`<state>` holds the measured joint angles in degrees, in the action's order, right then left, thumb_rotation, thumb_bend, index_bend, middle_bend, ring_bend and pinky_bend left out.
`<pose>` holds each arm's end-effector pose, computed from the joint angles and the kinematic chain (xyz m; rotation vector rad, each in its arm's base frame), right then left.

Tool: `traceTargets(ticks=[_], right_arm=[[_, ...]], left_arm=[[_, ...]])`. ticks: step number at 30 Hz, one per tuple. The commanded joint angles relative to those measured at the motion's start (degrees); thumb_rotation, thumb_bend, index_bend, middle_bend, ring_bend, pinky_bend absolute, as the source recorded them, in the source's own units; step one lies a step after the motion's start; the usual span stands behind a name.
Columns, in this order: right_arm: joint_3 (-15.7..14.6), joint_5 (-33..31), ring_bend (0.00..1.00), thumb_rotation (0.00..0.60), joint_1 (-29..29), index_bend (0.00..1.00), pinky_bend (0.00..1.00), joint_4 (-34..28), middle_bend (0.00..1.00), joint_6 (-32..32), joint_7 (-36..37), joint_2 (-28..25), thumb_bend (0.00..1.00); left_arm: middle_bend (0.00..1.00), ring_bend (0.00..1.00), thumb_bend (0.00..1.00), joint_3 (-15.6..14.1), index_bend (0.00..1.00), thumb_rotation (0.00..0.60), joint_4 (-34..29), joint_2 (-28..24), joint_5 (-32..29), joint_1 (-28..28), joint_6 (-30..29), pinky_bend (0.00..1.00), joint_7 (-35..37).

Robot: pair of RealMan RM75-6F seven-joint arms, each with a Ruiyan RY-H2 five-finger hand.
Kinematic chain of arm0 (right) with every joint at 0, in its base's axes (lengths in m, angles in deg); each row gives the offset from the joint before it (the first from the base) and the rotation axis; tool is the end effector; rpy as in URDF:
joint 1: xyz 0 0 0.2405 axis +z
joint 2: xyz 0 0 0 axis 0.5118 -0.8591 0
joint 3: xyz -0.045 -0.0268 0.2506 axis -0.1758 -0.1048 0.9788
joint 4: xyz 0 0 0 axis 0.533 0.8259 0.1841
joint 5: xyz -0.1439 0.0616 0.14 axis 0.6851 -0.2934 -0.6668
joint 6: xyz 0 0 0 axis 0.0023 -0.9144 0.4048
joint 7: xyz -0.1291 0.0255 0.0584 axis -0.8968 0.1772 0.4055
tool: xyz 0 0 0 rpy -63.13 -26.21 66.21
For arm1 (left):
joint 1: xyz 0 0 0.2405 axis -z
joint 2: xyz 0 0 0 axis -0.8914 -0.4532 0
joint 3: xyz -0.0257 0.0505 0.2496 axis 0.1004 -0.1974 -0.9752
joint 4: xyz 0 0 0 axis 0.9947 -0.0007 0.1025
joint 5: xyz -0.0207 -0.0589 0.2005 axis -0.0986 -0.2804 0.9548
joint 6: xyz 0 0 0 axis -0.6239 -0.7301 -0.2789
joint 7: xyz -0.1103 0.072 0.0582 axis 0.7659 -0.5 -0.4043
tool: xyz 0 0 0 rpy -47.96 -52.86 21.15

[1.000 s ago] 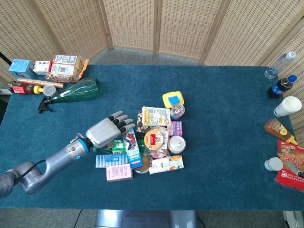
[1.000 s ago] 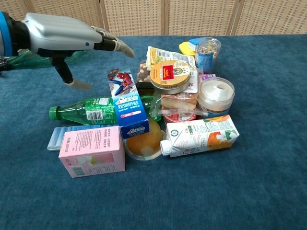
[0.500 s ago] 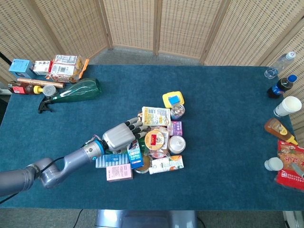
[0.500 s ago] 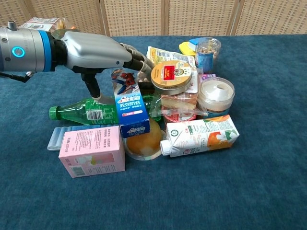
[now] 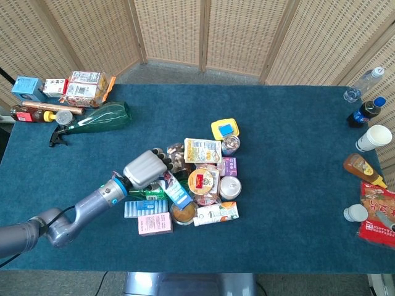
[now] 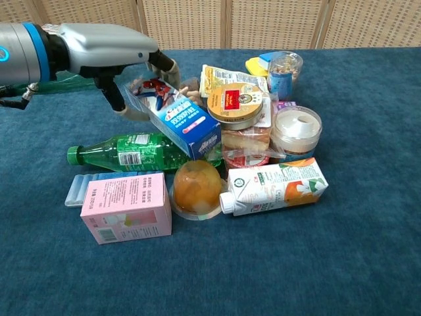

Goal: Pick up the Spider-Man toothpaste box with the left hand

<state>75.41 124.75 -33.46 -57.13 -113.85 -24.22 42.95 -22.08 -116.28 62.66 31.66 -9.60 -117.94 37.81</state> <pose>-0.3152 -0.1631 0.2464 1.0065 -0.8772 1.0451 -0.0990 0.3562 0.0232 -2.2569 -0.5775 -0.9242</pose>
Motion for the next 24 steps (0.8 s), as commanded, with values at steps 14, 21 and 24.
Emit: traceTargets(ticks=[14, 21, 24], right_arm=[[0.3, 0.5, 0.00, 0.531, 2.0, 0.00, 0.00, 1.5, 0.08, 2.2, 0.5, 2.2, 0.11], [0.5, 0.3, 0.00, 0.528, 2.8, 0.00, 0.00, 1.8, 0.07, 3.2, 0.1, 2.7, 0.12], [0.6, 0.4, 0.00, 0.531, 3.1, 0.00, 0.00, 1.7, 0.08, 3.3, -0.2, 2.7, 0.11]], left_arm=[[0.76, 0.73, 0.31, 8.3, 0.68, 0.600, -4.7, -8.0, -0.1, -6.7, -15.9, 0.26, 16.8], [0.76, 0.72, 0.30, 11.3, 0.67, 0.600, -4.7, -8.4, -0.3, -8.0, -20.3, 0.26, 21.3], [0.76, 0.73, 0.30, 12.1, 0.67, 0.600, -4.3, -8.4, 0.2, -8.3, -21.8, 0.26, 23.0]])
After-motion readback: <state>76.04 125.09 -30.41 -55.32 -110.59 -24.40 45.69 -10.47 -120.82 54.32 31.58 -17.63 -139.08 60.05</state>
